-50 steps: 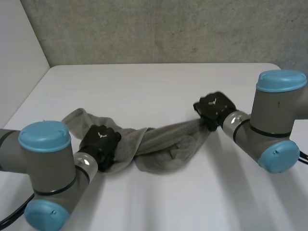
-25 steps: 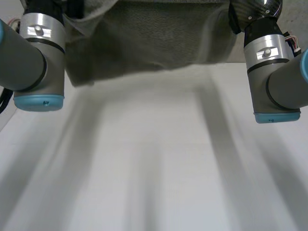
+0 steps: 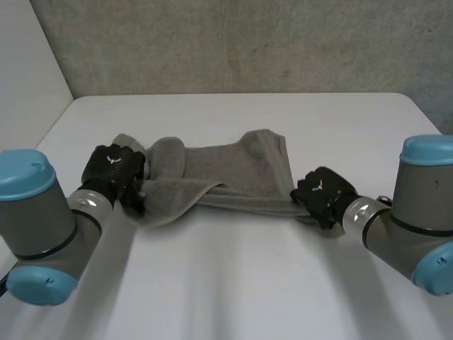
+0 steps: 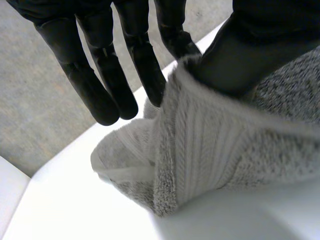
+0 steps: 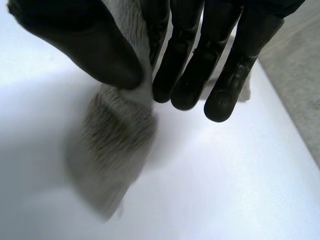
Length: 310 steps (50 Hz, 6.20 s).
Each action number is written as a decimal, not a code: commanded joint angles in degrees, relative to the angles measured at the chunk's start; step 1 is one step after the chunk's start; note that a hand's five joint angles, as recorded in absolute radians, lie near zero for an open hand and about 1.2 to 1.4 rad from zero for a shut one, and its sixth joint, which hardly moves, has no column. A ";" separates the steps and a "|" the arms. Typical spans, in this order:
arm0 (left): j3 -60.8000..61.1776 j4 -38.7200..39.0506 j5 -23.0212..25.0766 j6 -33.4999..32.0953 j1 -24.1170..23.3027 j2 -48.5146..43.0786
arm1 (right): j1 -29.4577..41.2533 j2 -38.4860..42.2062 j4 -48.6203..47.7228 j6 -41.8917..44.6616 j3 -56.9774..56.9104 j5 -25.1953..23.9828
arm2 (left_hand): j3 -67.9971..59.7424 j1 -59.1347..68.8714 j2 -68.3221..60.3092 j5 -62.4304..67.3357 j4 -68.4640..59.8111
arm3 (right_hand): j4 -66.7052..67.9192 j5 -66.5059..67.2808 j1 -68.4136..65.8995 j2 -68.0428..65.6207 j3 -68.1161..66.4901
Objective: Fold the towel.
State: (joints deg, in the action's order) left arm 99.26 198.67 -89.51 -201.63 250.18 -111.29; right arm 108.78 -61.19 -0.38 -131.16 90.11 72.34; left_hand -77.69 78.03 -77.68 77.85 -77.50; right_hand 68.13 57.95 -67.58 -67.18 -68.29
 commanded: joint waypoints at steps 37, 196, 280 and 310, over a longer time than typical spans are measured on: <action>16.22 -8.64 13.74 -8.06 3.02 19.26 | -2.43 3.70 18.91 -25.20 -14.61 -0.09 | 45.11 -45.44 45.10 -55.27 44.91 | -45.93 -45.76 45.38 44.98 46.10; 4.98 -5.57 23.42 -20.03 19.12 -5.26 | -7.01 -0.86 9.96 -23.35 -11.88 5.62 | 3.28 -3.62 3.28 -13.45 3.09 | 11.87 12.05 -12.42 -12.82 -11.71; -43.93 2.25 11.54 11.96 7.51 -5.88 | -0.59 -1.74 -16.53 0.65 -35.37 16.26 | -2.31 1.97 -2.32 -7.85 -2.50 | 11.87 12.05 -12.42 -12.82 -11.71; -1.62 4.89 20.86 -21.61 10.94 -10.35 | -5.42 -3.67 -8.76 -3.04 -1.96 11.77 | -1.50 1.16 -1.50 -8.66 -1.69 | 11.87 12.05 -12.42 -12.82 -11.71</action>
State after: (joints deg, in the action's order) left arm 95.76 203.21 -68.45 -222.14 260.65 -121.53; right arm 103.72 -62.29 -9.37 -131.78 87.15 83.06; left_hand -88.75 83.64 -87.22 86.66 -87.04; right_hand 77.23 67.79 -76.56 -77.41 -77.41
